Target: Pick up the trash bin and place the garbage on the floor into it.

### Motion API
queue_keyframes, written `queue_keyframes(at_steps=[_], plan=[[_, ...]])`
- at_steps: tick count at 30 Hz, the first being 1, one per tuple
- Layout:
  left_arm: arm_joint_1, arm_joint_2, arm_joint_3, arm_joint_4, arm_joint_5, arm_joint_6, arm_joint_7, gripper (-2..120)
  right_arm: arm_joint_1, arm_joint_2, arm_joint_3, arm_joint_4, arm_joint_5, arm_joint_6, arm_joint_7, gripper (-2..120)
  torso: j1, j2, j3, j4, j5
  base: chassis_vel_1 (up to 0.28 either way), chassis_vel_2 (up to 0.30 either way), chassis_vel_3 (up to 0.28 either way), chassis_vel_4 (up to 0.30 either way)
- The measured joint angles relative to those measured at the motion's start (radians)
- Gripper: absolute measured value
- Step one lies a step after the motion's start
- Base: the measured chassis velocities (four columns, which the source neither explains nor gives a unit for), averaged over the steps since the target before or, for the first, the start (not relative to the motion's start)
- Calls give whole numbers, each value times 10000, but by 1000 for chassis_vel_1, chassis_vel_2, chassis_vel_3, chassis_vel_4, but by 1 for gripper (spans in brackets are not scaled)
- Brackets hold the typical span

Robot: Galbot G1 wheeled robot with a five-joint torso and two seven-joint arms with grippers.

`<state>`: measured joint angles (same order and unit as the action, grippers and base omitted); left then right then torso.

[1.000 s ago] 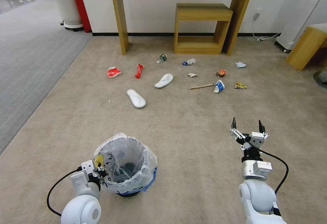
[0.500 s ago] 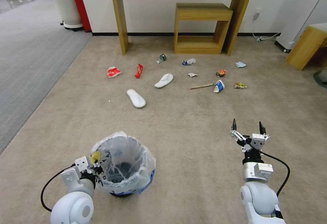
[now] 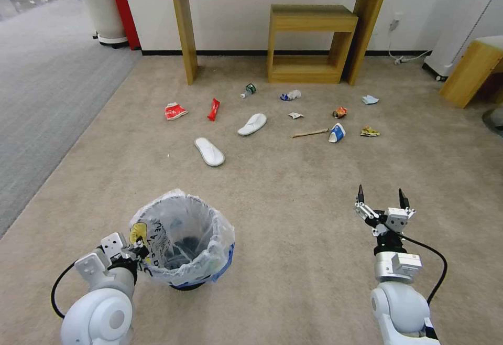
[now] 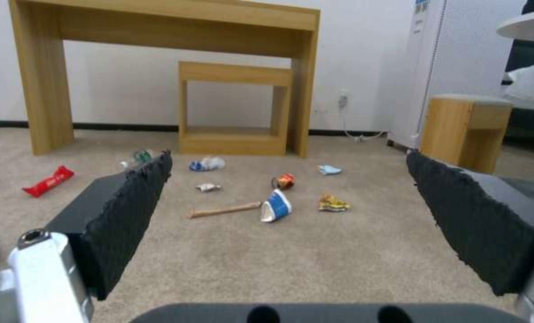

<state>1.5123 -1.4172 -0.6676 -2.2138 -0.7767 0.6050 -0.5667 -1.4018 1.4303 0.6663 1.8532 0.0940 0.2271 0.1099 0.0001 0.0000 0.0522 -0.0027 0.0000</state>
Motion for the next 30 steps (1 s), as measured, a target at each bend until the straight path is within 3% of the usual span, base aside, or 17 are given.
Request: queue_keyframes(at_steps=[30], plan=[[-9, 49, -78, 120, -43, -46, 33, 3, 27, 45, 31, 9, -39, -81, 115, 100, 0, 1, 0, 0, 0, 10, 13, -10, -10]])
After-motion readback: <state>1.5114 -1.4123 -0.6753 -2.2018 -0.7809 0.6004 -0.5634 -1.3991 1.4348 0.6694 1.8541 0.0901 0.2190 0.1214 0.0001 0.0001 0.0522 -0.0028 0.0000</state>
